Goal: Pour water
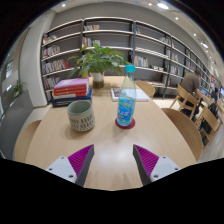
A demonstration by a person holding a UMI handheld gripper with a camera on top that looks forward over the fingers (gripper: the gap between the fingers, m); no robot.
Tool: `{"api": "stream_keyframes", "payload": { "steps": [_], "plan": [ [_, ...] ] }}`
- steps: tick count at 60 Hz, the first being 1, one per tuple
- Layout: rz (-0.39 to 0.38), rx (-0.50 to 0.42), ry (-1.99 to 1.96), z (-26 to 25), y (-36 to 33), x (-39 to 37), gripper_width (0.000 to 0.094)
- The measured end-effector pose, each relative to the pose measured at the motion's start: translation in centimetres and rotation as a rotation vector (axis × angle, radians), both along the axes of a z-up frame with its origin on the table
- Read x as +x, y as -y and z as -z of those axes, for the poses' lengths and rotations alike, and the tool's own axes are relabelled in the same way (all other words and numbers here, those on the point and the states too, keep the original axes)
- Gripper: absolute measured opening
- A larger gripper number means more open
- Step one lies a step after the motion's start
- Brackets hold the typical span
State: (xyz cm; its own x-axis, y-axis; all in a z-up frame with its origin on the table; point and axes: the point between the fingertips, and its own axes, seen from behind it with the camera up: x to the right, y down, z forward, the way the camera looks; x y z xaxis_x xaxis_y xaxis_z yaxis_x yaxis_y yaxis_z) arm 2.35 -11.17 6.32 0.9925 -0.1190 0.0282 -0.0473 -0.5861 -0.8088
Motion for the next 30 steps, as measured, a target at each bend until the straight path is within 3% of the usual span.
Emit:
{"api": "stream_keyframes", "payload": {
  "steps": [7,30],
  "plan": [
    [-0.036,-0.007,-0.018,-2.3,3.1,-3.8,0.0797],
    [-0.107,0.112,-0.010,-12.9,7.7,-12.9,0.0796]
  ]
}}
